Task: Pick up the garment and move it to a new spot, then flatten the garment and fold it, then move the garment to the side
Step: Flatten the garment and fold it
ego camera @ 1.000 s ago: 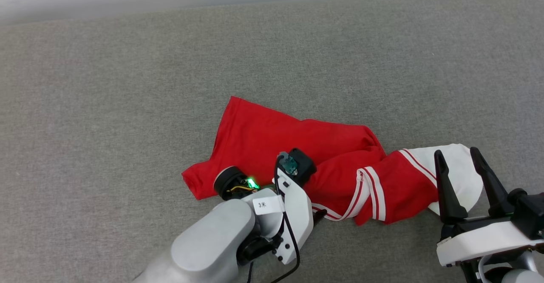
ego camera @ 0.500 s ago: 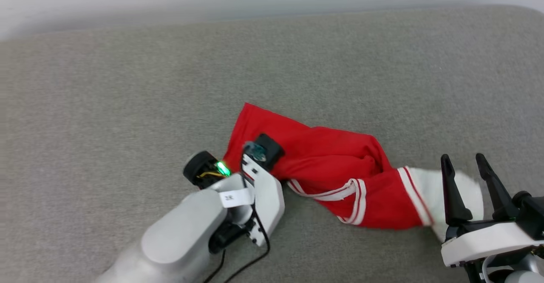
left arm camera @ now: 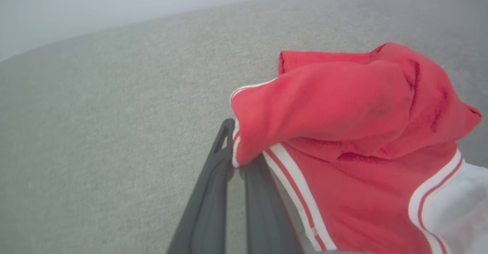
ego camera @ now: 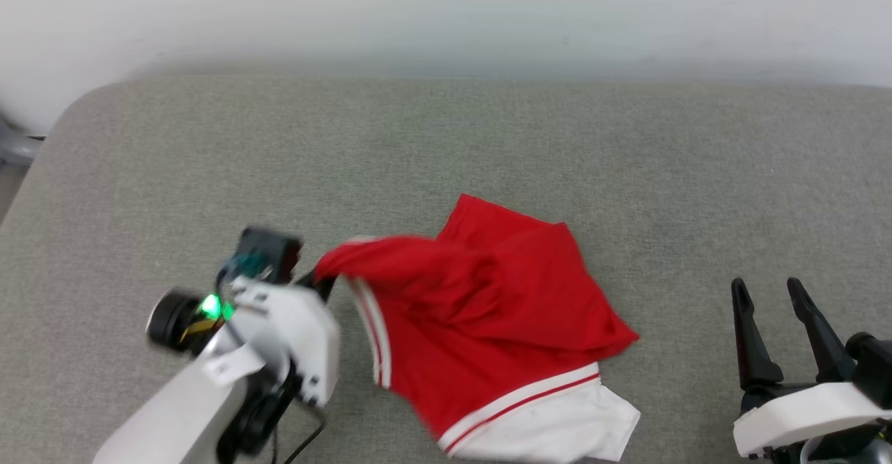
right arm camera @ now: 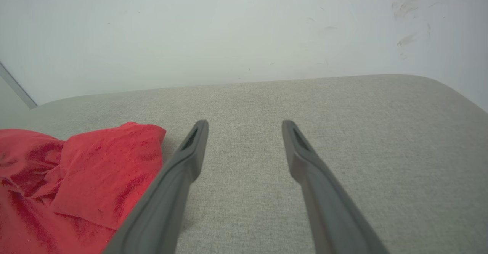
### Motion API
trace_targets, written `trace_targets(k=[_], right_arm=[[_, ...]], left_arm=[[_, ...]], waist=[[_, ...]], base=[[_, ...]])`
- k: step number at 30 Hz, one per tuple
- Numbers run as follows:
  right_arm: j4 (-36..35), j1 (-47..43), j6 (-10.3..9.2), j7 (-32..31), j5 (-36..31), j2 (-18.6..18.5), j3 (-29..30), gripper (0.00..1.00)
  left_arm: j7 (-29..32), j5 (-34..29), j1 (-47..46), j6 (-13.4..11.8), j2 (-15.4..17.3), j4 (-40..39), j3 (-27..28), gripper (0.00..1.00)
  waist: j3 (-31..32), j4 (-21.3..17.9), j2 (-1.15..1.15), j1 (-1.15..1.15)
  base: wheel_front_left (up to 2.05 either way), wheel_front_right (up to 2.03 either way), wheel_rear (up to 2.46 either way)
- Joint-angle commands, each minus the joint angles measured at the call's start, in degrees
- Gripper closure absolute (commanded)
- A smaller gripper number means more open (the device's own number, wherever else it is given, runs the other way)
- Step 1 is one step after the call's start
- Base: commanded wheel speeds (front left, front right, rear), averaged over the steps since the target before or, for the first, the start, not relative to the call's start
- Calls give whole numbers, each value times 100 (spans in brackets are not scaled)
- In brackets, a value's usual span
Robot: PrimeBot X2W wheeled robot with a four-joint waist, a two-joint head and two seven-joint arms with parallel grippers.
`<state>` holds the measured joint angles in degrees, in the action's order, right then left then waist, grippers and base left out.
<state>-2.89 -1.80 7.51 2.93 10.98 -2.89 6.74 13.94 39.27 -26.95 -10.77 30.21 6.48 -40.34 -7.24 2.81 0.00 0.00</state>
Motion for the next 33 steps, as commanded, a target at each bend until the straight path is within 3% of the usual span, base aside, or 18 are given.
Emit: trace_targets(k=[1,8,14,15,16,33], right_arm=[[-25,-95,-4,-32,9,3,26,0],[-79,-161,-4,-98,-4,3,37,0],[-135,-188,-4,-178,-57,3,20,0],[-149,-195,-4,-194,-57,3,24,0],[-167,-194,-4,-207,-69,3,25,0],[-436,-406,-4,-392,-24,3,48,0]], left_arm=[[-17,157,470,-230,153,-157,122,100],[-49,745,1744,-623,298,-157,307,100],[-206,1068,2244,-512,-18,191,234,100],[-271,1065,2260,-515,-58,234,247,69],[-343,1057,2264,-511,-104,270,254,0],[-1648,477,2048,-751,161,-428,704,0]], waist=[[78,84,0,0],[150,121,0,0],[250,108,0,0],[271,107,0,0],[295,108,0,0],[608,110,0,0]], base=[[0,0,0],[0,0,0],[0,0,0],[0,0,0],[0,0,0],[0,0,0]])
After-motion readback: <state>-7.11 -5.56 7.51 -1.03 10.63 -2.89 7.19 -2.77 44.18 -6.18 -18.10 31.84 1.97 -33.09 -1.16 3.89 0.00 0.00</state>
